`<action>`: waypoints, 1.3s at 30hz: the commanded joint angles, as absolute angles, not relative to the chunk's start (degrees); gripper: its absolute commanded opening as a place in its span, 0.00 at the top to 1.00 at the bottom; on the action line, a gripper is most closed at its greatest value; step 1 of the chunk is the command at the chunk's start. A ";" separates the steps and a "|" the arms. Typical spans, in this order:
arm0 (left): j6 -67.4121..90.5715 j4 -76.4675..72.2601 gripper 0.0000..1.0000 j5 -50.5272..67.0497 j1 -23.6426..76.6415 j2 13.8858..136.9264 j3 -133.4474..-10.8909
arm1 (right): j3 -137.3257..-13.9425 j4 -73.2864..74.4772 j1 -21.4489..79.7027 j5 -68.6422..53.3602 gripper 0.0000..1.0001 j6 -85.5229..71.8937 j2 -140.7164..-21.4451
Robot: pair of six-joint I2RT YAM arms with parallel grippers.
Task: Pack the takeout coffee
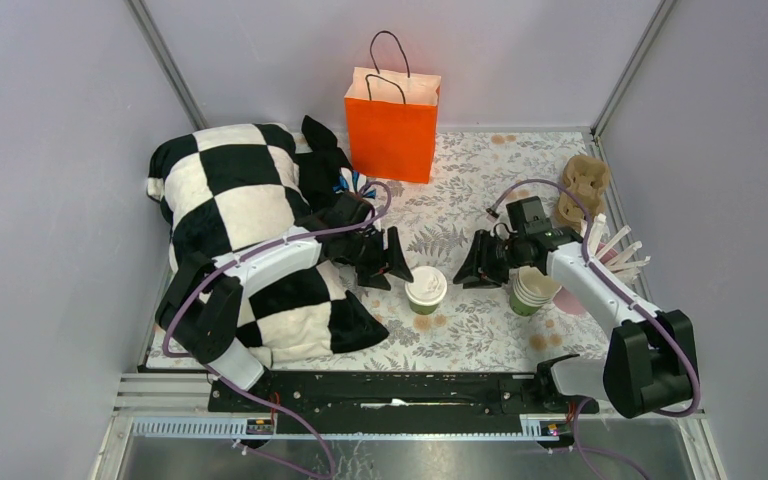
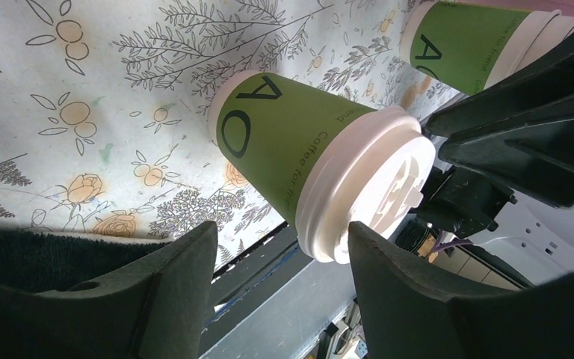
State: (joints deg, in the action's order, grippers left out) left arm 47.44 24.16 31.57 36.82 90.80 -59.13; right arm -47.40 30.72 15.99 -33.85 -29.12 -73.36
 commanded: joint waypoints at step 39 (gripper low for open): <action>43.13 41.63 0.01 5.62 36.02 55.72 -64.40 | -86.84 59.45 48.02 1.28 0.00 -11.73 -96.62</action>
